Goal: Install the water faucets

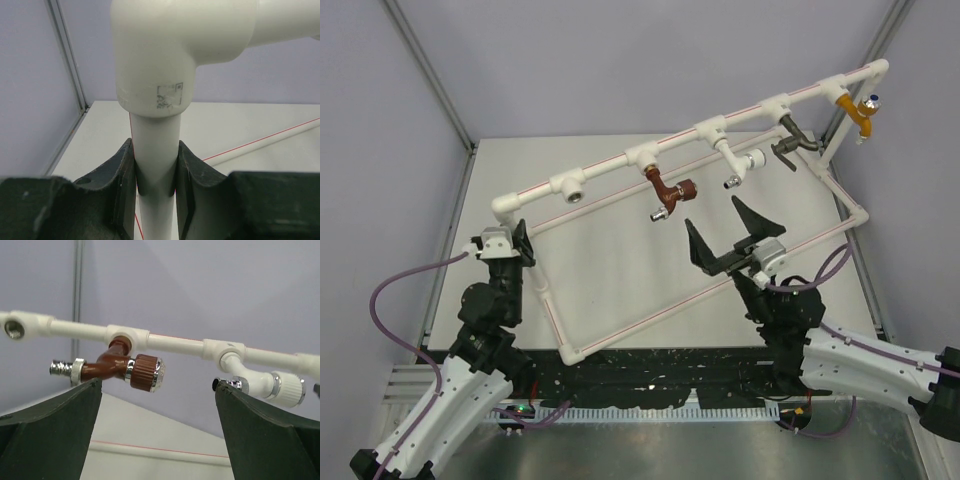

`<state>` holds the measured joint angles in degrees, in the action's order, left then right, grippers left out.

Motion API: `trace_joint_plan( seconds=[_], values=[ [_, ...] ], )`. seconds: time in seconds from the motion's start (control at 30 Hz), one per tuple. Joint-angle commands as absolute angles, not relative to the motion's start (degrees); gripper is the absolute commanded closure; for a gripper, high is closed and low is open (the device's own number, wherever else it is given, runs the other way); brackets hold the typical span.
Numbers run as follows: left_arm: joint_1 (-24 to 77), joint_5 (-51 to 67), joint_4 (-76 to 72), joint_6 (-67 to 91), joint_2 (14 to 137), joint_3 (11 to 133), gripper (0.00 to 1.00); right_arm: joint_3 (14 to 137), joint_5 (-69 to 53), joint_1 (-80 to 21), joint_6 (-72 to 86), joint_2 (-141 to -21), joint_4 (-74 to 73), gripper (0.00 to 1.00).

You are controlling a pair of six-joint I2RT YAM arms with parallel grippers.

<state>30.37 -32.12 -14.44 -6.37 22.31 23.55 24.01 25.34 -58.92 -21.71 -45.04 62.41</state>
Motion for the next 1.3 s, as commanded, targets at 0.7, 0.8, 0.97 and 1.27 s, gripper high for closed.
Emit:
trace_joint_plan(
  seconds=[0.7,0.8,0.97,1.27],
  values=[
    [31.46,-27.60,-11.87,-6.15,24.96,23.55,1.00,45.79,13.01,-59.15,-87.10,-57.65,26.89,0.16],
    [31.46,-27.60,-11.87,-6.15,24.87,23.55,1.00,46.84,13.45,-58.63,-87.19,-59.93,26.98,0.26],
    [31.64,-27.60,-11.87,-6.15,24.70,23.55,1.00,47.46,14.59,-58.01,-87.36,-62.75,29.52,0.42],
    [31.73,-27.60,-11.95,-6.07,24.61,23.55,1.00,48.60,11.60,-57.48,-61.91,-64.60,36.03,0.93]
  ],
)
